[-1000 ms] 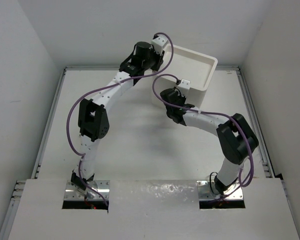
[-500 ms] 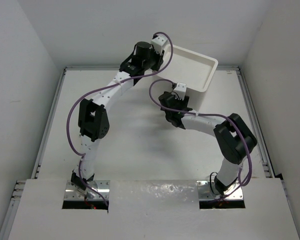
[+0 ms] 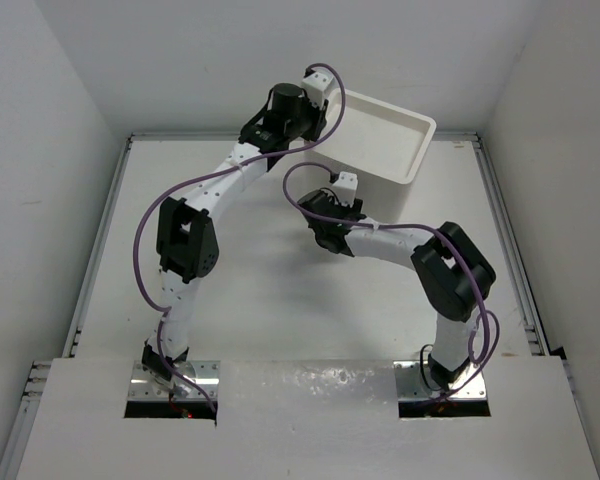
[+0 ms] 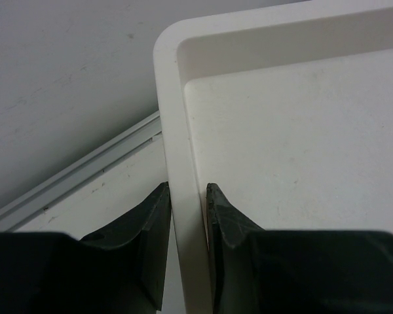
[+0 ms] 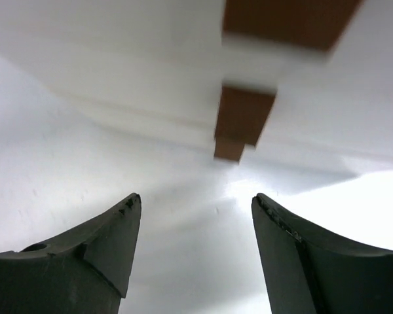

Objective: Sort the tools into containers

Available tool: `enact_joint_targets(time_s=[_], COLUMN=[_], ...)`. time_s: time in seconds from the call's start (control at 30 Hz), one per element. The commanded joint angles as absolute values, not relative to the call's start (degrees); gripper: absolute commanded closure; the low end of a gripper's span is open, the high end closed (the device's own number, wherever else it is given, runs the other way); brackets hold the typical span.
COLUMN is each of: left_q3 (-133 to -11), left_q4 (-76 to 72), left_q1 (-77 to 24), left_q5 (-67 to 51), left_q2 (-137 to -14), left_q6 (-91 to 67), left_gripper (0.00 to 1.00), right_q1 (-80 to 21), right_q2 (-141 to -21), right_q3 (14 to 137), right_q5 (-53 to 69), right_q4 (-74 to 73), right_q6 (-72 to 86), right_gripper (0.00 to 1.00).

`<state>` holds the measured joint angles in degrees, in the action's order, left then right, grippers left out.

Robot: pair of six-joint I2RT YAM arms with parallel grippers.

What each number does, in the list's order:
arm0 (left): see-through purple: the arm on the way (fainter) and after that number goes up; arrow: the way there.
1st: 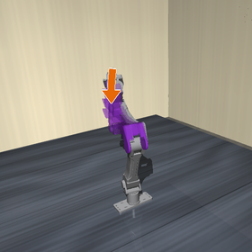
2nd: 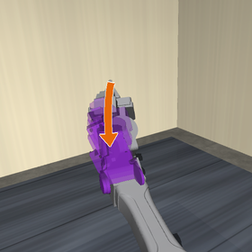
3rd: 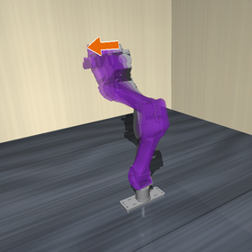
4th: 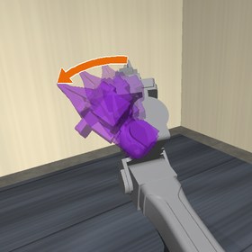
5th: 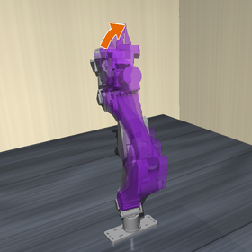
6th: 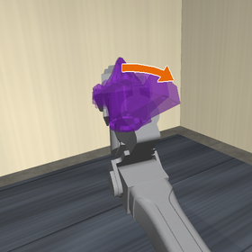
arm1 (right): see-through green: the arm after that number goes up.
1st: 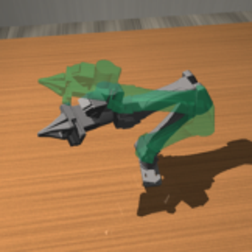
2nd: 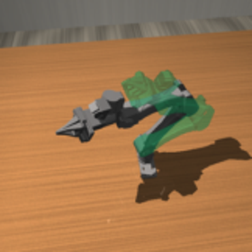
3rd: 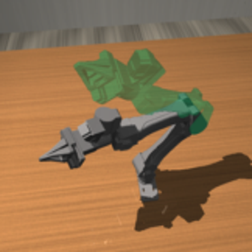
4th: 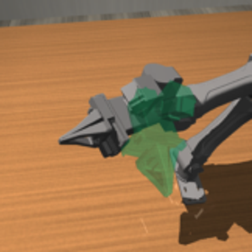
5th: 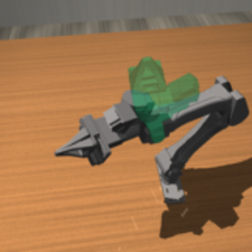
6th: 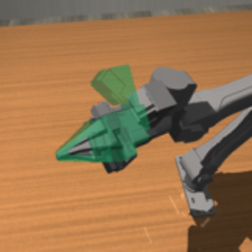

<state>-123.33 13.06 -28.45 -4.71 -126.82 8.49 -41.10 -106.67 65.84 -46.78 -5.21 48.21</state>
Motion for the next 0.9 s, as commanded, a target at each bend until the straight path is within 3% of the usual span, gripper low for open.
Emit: enact_joint_targets(time_s=[0.0, 0.1, 0.17, 0.2, 0.87], left_q3=[-124.54, -124.54, -124.45, -124.37, -122.09], left_q4=[15.38, 15.38, 15.29, 15.29, 13.62], left_q1=[-28.3, -28.39, -28.39, -28.39, -28.39], left_q5=[-6.5, -6.94, -7.03, -6.94, -8.79], left_q2=[-128.58, -128.76, -128.85, -128.76, -126.48], left_q6=[9.23, 9.23, 8.97, 8.96, 10.46], left_gripper=[1.0, 1.0, 1.0, 1.0, 1.0], right_q1=[-41.48, -41.75, -41.75, -41.66, -37.27], right_q2=[-105.21, -105.55, -106.34, -106.61, -111.79], right_q3=[64.95, 64.86, 65.04, 64.95, 60.21], right_q5=[-45.0, -46.4, -48.94, -49.83, -52.38], right_q4=[-9.4, -8.79, -8.53, -8.0, 12.83], right_q6=[54.14, 52.3, 50.98, 50.28, 37.79], right_gripper=[0.34, 0.39, 0.51, 0.53, 0.52])
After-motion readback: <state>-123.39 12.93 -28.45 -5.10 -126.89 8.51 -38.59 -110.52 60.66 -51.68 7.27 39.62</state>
